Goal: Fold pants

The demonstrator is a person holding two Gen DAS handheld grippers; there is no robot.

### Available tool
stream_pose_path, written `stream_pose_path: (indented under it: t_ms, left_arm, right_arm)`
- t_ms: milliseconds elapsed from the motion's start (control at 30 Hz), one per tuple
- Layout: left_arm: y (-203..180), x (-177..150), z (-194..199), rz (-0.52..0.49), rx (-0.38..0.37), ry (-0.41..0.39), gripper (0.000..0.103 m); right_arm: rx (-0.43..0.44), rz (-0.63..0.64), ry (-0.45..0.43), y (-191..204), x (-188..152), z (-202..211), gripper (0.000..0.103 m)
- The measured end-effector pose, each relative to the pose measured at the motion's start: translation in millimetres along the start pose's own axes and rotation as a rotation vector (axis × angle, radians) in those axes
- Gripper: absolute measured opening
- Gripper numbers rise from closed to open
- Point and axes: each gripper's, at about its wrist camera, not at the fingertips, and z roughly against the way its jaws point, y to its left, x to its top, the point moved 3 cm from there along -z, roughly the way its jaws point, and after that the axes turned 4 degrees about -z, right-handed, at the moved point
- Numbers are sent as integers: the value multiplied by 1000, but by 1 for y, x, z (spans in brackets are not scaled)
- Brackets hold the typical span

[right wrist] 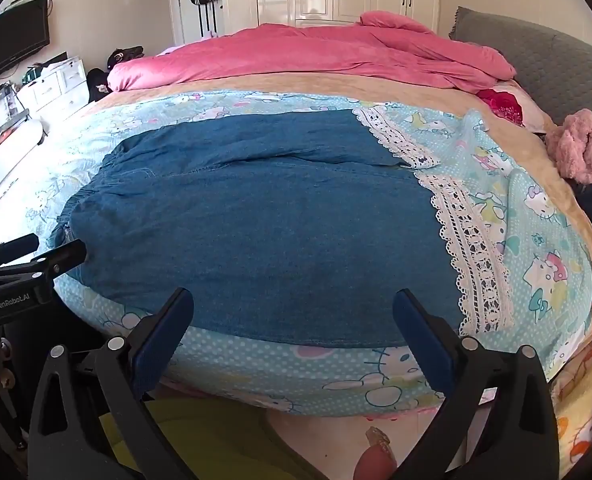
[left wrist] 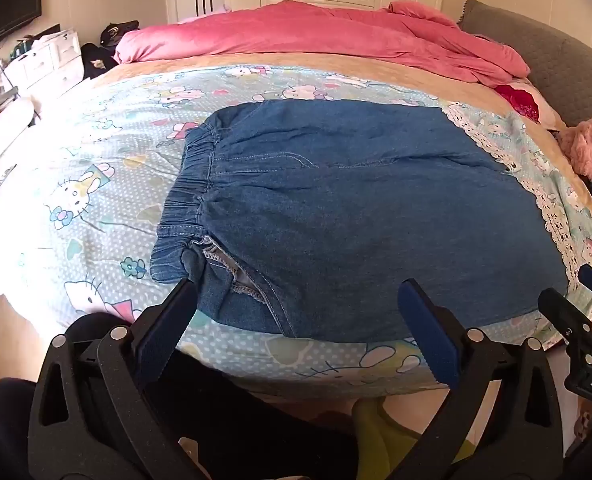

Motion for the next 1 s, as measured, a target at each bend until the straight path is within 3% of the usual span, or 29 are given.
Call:
stream_pose_path:
  t_ms: [1000]
  left_arm:
    - [-3, -1, 6, -3, -10, 11, 94]
  right_arm:
    - [-7, 25, -17, 5, -4, 7, 99]
